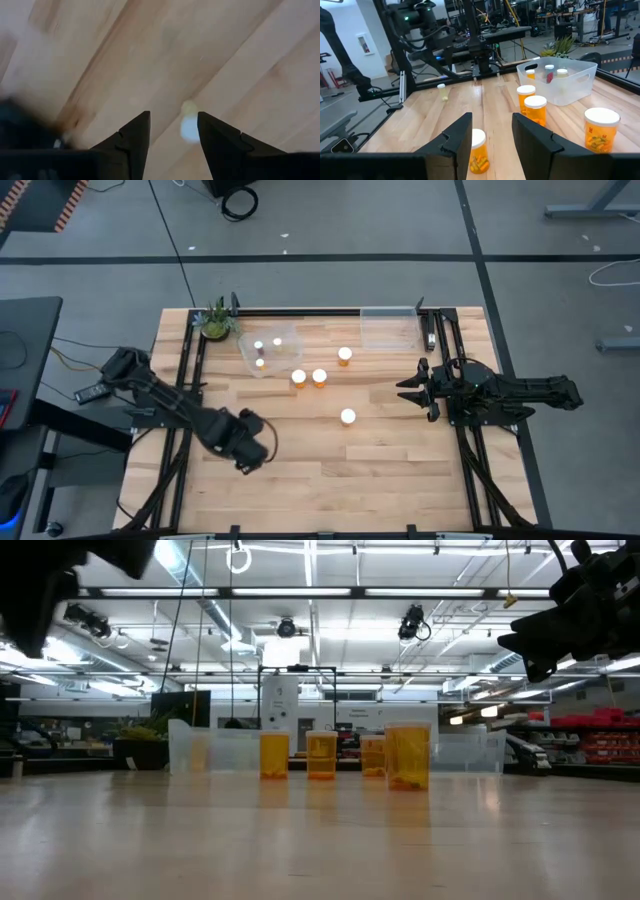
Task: Pick and place medicine bottles into bin by pill shape (circle, oval)
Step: Put the yellow small pill bottle into the left transparent bin
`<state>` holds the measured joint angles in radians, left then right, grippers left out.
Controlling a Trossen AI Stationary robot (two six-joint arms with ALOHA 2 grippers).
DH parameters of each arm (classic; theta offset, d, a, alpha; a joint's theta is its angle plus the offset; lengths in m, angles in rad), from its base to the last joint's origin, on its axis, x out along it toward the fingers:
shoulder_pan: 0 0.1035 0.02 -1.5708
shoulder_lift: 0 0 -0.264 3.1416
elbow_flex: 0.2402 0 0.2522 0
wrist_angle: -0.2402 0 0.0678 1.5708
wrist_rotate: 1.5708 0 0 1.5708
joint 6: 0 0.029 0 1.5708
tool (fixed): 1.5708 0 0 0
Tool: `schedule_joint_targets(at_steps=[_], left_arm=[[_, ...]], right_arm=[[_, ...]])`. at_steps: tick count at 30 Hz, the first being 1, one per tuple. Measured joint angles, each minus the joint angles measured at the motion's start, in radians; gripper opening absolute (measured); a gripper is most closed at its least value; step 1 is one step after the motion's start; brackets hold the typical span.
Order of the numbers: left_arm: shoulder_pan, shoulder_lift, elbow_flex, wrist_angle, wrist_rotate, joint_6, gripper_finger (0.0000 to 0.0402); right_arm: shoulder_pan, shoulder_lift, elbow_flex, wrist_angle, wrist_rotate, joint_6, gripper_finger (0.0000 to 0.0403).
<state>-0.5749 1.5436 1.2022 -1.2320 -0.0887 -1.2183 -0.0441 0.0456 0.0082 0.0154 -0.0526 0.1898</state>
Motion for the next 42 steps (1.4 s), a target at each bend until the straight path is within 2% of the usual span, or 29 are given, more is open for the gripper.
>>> schedule_joint_targets(at_steps=[7, 15, 24, 28, 34, 37, 42], left_arm=[[-0.111, 0.000, 0.000, -0.110, 0.009, -0.218, 0.0161], [-0.223, 0.007, 0.000, -0.121, 0.022, -0.412, 0.0162], [-0.257, 0.072, 0.000, -0.070, 0.023, -0.442, 0.0160], [-0.251, 0.082, -0.036, 0.021, 0.026, -0.416, 0.0160], [-0.247, 0.082, -0.200, 0.232, 0.137, -0.413, 0.0160], [-0.244, 0.082, -0.277, 0.374, 0.147, -0.414, 0.0160], [-0.225, 0.081, -0.314, 0.421, 0.146, -0.412, 0.0171]], right_arm=[[0.000, 0.000, 0.000, 0.000, 0.000, 0.000, 0.0147], [0.000, 0.000, 0.000, 0.000, 0.000, 0.000, 0.0147], [0.000, 0.000, 0.000, 0.000, 0.000, 0.000, 0.0147], [0.000, 0.000, 0.000, 0.000, 0.000, 0.000, 0.0147], [0.000, 0.000, 0.000, 0.000, 0.000, 0.000, 0.0147], [0.000, 0.000, 0.000, 0.000, 0.000, 0.000, 0.0147], [0.000, 0.000, 0.000, 0.000, 0.000, 0.000, 0.0147]])
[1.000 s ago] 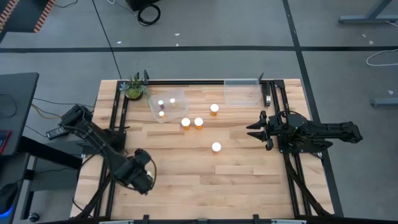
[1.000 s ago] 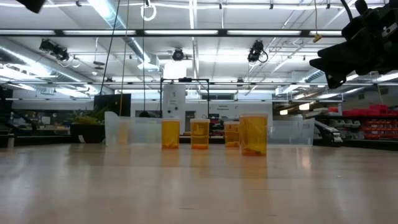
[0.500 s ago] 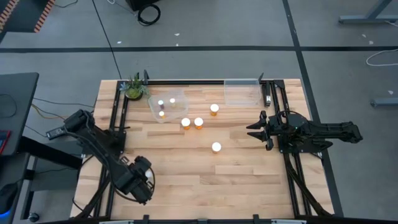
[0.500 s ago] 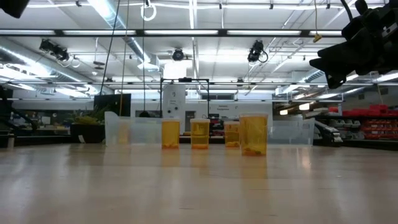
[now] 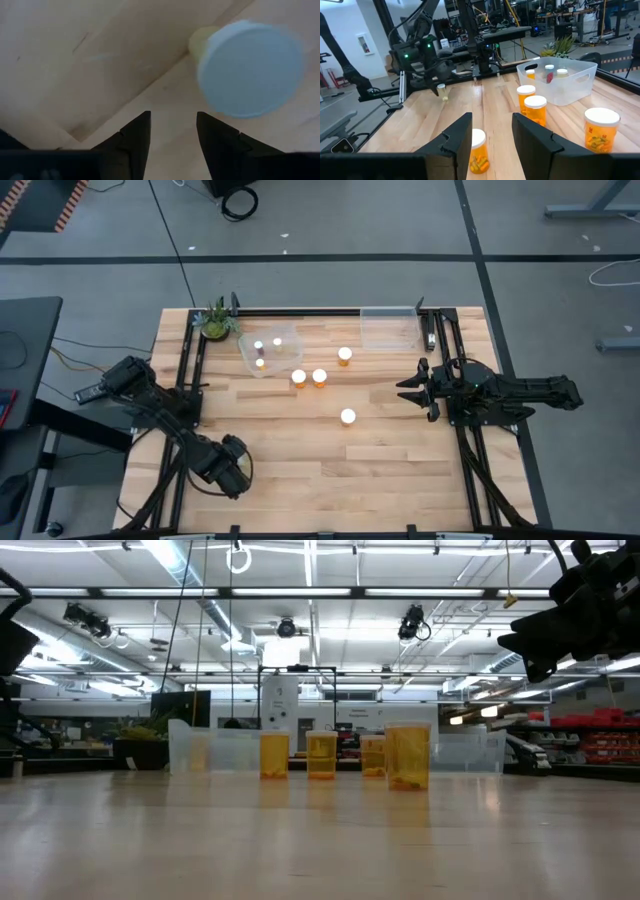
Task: Pick and place medicine bottles into bin by pill shape (circle, oval)
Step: Put the yellow small pill bottle into the left transparent bin
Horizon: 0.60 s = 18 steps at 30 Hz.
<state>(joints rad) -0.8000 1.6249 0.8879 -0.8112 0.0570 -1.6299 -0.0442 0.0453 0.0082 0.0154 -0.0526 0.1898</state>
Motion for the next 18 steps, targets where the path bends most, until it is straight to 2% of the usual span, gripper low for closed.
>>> schedule_joint_targets(at_steps=[10, 18], left_arm=[[0.025, -0.044, 0.017, -0.006, -0.072, 0.043, 0.0233], [0.025, -0.056, 0.017, -0.012, -0.136, 0.046, 0.0249]], right_arm=[[0.000, 0.000, 0.000, 0.000, 0.000, 0.000, 0.0147], [0.000, 0.000, 0.000, 0.000, 0.000, 0.000, 0.0147]])
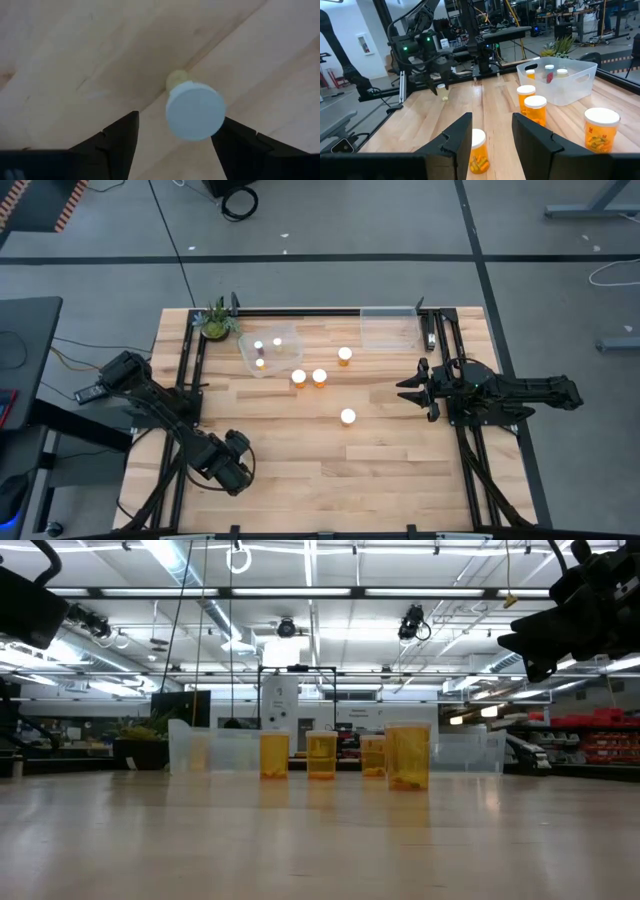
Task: Pick and place medicine bottles into bin by pill shape (circle, oval)
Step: Put the yellow small pill bottle into the left transparent bin
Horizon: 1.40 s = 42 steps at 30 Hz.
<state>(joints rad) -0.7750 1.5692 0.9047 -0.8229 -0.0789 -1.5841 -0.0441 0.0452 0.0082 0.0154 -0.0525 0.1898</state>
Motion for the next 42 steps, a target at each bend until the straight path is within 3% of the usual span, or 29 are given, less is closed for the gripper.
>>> schedule_joint_targets(at_steps=[22, 33, 42], left_arm=[[0.057, 0.000, 0.000, 0.046, -0.024, 0.089, 0.0175], [0.087, 0.000, 0.000, 0.046, 0.009, 0.168, 0.0110], [0.213, 0.001, 0.000, 0.046, -0.013, 0.393, 0.0131]], right_arm=[[0.000, 0.000, 0.000, 0.000, 0.000, 0.000, 0.0147], [0.000, 0.000, 0.000, 0.000, 0.000, 0.000, 0.0147], [0.000, 0.000, 0.000, 0.000, 0.000, 0.000, 0.0147]])
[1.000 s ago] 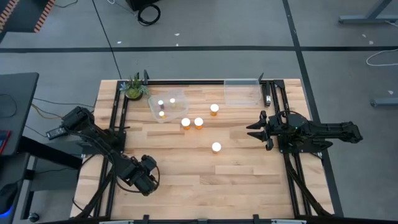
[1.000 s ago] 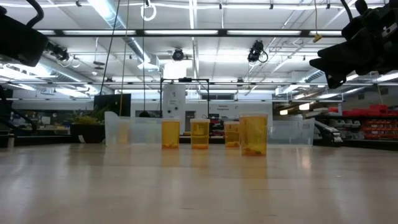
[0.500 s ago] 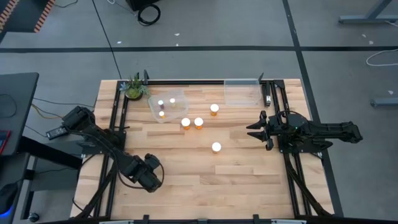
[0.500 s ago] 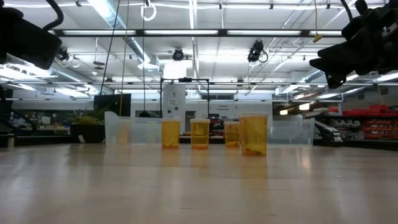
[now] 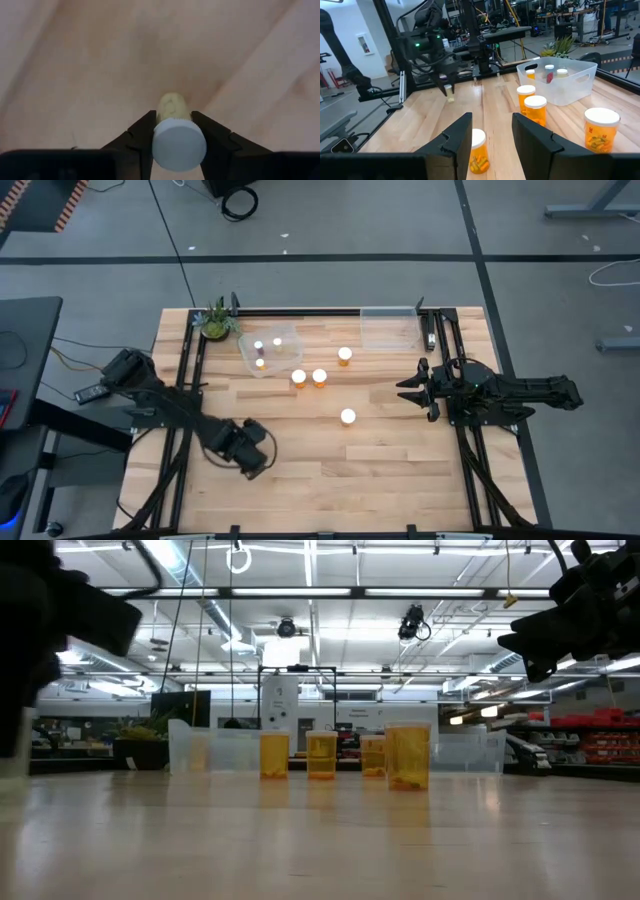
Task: Pick and place medicine bottles into bin by pill shape (circle, oval)
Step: Put the yellow small pill bottle into the left transparent bin
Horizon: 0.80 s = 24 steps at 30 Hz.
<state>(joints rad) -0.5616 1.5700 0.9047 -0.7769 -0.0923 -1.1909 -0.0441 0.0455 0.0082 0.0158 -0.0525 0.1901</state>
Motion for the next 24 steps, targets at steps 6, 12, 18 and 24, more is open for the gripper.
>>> schedule_joint_targets(at_steps=[6, 12, 18, 24], left_arm=[[0.164, 0.000, 0.000, 0.028, -0.020, 0.272, 0.0111], [0.329, 0.000, 0.001, 0.071, -0.021, 0.532, 0.0124], [0.488, 0.001, 0.072, 0.067, -0.020, 0.762, 0.0131], [0.624, 0.001, 0.207, 0.025, -0.020, 0.946, 0.0113]], right_arm=[[0.000, 0.000, 0.000, 0.000, 0.000, 0.000, 0.0147], [0.000, 0.000, 0.000, 0.000, 0.000, 0.000, 0.0147], [0.000, 0.000, 0.000, 0.000, 0.000, 0.000, 0.0147], [0.000, 0.000, 0.000, 0.000, 0.000, 0.000, 0.0147]])
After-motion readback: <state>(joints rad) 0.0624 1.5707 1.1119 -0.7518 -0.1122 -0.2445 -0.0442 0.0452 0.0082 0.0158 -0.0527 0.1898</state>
